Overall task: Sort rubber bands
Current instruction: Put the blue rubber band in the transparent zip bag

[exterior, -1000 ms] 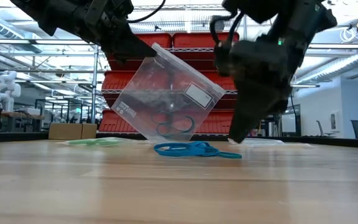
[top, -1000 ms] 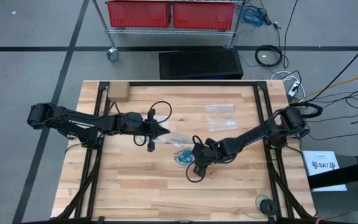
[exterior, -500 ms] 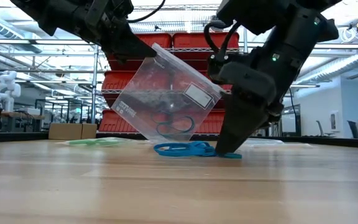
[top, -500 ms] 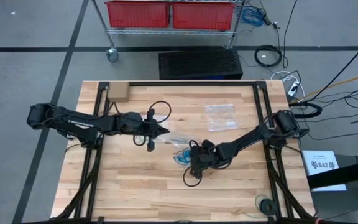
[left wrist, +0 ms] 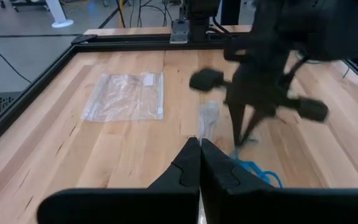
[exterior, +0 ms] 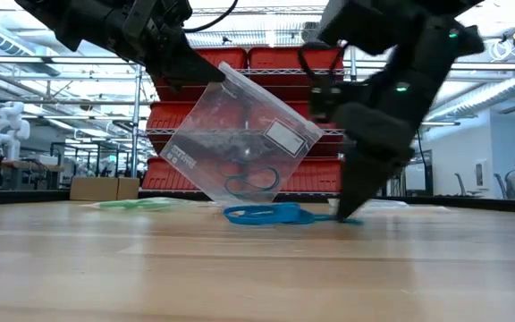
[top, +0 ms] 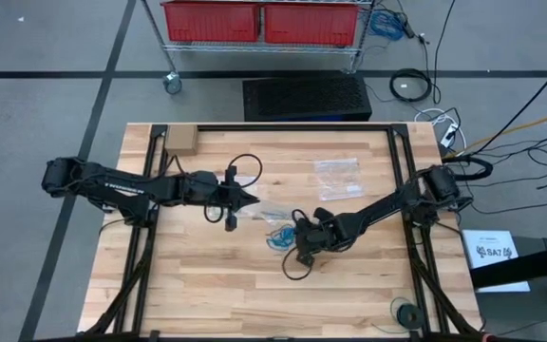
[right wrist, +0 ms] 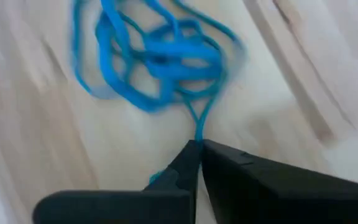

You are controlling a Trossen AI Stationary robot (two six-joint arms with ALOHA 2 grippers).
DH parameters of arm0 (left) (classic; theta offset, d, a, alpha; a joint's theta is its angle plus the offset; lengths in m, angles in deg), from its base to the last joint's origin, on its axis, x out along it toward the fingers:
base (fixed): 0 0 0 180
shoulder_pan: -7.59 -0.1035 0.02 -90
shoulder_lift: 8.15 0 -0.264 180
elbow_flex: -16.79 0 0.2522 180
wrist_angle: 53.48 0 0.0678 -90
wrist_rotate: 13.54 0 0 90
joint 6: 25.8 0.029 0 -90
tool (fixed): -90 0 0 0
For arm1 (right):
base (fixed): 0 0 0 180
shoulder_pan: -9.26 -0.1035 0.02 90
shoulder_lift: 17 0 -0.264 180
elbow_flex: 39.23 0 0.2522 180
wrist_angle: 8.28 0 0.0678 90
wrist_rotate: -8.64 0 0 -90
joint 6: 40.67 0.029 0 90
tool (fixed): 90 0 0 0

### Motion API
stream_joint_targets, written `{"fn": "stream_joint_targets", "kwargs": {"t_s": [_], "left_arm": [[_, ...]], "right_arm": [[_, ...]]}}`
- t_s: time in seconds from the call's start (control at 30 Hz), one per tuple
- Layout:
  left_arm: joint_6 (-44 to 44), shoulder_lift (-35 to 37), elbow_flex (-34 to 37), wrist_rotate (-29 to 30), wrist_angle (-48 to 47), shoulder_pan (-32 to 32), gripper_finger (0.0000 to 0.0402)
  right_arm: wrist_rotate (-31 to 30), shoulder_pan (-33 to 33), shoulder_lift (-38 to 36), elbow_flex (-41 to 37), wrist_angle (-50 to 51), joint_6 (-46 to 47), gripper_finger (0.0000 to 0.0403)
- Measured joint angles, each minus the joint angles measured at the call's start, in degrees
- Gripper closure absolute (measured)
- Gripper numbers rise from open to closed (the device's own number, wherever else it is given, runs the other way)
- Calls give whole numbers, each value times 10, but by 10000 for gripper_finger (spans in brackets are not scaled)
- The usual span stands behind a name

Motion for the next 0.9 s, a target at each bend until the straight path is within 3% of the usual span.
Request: {"fn": "stream_joint_targets", "kwargs": {"t_s": [0.2,0.47,0.9], "left_arm": [[2,0,0,0,-4,0,402],[1,0,0,3,-5,0,402],[1,0,0,4,-9,0,402]], "right_arm": [[-30,-1,-69,33,96,-1,402],[-93,-17,-85,156,238,-28,403],[-130,-20,-86,303,301,-113,403]]}}
